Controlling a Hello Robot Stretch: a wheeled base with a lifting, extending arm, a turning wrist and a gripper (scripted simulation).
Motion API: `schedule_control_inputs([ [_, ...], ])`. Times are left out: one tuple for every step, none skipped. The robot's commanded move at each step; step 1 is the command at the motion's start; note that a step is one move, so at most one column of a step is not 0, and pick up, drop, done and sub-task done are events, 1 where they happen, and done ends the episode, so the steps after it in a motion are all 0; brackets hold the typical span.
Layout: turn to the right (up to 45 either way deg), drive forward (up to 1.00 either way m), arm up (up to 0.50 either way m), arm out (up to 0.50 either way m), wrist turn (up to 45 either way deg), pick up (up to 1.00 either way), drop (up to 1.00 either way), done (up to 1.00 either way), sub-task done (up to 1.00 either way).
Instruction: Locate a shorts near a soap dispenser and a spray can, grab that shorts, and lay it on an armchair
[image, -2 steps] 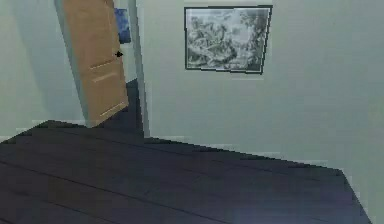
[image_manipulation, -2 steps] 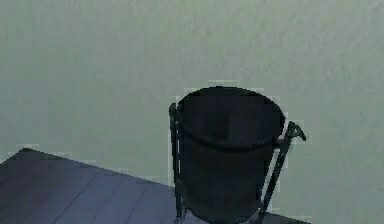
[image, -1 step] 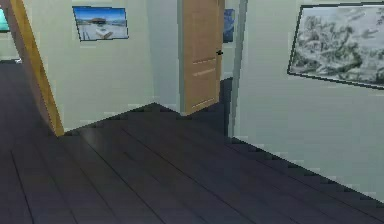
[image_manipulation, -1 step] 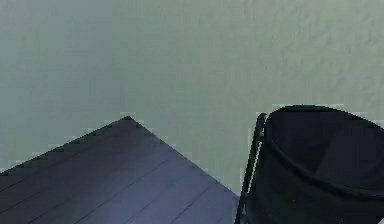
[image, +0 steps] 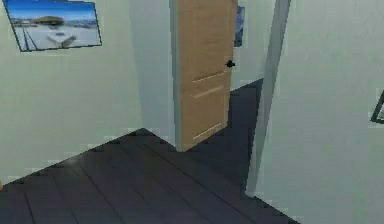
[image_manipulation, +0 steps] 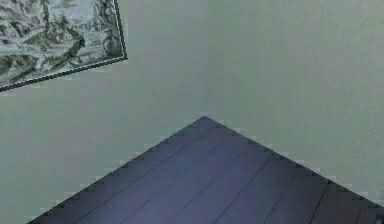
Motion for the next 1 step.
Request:
schedule_control_inputs([
  [0.0, 1.0, 0.0, 0.0, 0.0, 0.0, 0.0, 0.0, 0.0],
])
